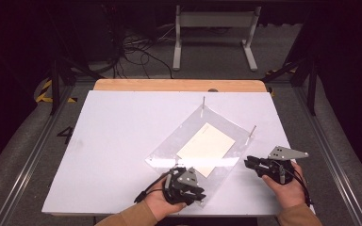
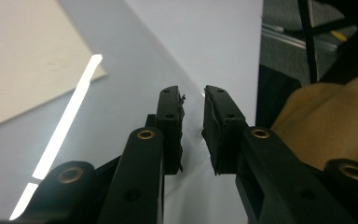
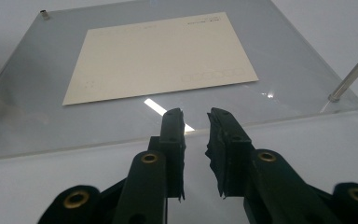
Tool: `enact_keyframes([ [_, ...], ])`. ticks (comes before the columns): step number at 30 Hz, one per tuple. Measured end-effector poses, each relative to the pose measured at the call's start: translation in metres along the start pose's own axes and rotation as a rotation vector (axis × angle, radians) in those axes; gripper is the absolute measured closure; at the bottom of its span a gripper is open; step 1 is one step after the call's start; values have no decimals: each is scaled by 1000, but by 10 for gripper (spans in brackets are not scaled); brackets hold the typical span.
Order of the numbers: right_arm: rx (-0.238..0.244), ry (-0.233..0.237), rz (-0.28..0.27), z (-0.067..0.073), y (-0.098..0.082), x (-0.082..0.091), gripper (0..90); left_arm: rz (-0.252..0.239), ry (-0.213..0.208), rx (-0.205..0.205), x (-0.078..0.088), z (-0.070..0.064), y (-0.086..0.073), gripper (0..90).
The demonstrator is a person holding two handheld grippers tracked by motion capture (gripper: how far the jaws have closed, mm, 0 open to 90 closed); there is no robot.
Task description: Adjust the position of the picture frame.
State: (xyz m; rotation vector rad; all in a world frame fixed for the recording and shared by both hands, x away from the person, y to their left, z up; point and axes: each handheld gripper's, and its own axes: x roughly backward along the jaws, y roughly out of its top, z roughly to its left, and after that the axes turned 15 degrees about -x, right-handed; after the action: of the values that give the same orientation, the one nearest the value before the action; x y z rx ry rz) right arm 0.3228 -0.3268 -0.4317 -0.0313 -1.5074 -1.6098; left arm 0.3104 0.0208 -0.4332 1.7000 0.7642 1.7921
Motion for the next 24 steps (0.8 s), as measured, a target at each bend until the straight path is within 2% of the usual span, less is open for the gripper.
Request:
enact_keyframes([
  [3,-1,5,-4,1,0,0,753,-16,108,58,25,20,-13,753],
  [4,0,7,-4,2,0,0,757,-27,149,102,36,30,-20,755],
  [7,4,11,-1,4,-1,-2,772,-43,232,170,55,50,-36,778],
  [8,6,12,-1,4,0,-2,780,-56,258,207,63,57,-43,788],
  [9,7,13,1,5,-1,-2,790,-56,297,246,72,66,-52,806],
  [11,14,17,8,8,-1,-4,831,-21,389,282,84,78,-63,844],
  [12,18,16,13,9,0,-4,850,-17,408,294,86,82,-66,865],
  [13,18,16,13,9,0,-4,850,-17,408,294,86,82,-66,880],
  [15,22,16,20,10,0,-5,893,-3,445,347,90,92,-75,897],
  [16,21,22,26,11,0,-5,896,24,435,390,87,100,-83,899],
  [18,21,22,31,12,0,-6,896,68,428,414,81,105,-87,900],
  [23,15,26,35,12,-1,-5,897,106,407,408,76,107,-88,900],
  [24,10,24,38,11,-2,-5,897,128,402,409,73,107,-88,900],
])
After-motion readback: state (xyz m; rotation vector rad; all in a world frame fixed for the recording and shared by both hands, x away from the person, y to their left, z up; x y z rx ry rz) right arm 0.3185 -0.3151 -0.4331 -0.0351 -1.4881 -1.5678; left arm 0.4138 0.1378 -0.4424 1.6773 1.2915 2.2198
